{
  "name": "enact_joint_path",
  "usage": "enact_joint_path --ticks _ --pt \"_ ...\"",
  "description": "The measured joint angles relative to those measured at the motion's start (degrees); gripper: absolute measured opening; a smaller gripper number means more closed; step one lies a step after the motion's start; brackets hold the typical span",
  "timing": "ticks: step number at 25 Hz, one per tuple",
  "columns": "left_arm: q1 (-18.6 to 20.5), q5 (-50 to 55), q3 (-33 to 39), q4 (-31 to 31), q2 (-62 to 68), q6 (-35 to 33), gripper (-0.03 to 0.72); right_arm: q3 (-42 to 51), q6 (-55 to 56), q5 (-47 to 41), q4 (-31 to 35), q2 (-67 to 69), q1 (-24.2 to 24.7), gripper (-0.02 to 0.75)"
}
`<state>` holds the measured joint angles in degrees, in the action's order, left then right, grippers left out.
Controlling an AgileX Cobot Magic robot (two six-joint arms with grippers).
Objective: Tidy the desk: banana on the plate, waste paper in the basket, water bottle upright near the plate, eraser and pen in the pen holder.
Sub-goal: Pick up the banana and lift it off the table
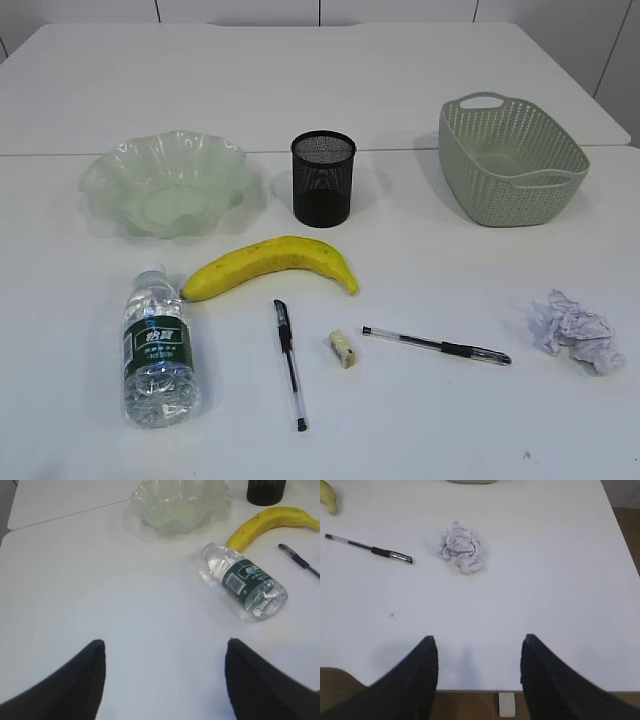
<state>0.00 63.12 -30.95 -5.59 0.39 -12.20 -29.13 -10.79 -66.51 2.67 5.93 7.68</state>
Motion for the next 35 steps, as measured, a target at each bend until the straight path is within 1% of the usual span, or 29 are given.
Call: enact_joint_path --ticks 4,7,10,14,17,20,22,26,29,35 --pt "0.0 0.0 -1.5 1.3 1.0 0.0 0.528 -1.5 0.8 -0.6 -1.9 3.1 -0.2 0.4" --pt "-1.7 0.0 -2.2 2.3 3.8 0.0 0.528 -3.8 1.2 -1.1 -3.1 5.2 -0.2 0.4" --pt "-5.0 0.0 -3.6 4.9 7.4 0.0 0.528 -7.4 1.9 -1.7 -3.9 7.8 -0.2 0.4" --pt "-10.1 0.0 -6.7 10.7 14.5 0.0 0.528 -11.3 2.8 -0.8 -4.6 12.5 -0.2 0.4" --pt "-14.2 0.8 -11.2 16.1 19.9 0.0 0.528 -13.2 4.6 -0.2 -4.9 16.7 -0.2 0.4" --pt "-17.7 2.1 -17.0 20.2 24.6 0.2 0.528 -14.5 6.0 0.0 -4.9 20.4 -0.2 0.4" --pt "-19.4 2.7 -21.2 21.7 27.5 0.5 0.528 -15.0 6.3 0.1 -4.9 22.4 -0.2 0.4" --pt "-21.7 3.4 -29.3 22.4 33.5 0.7 0.528 -15.2 6.4 1.5 -4.9 24.4 -0.2 0.4" --pt "-22.7 3.5 -33.0 22.4 37.2 0.7 0.528 -15.3 6.5 3.1 -4.8 24.5 -0.2 0.4" --pt "-26.7 3.8 -35.9 22.4 44.5 0.7 0.528 -15.3 6.5 4.2 -2.0 24.5 -0.2 0.4"
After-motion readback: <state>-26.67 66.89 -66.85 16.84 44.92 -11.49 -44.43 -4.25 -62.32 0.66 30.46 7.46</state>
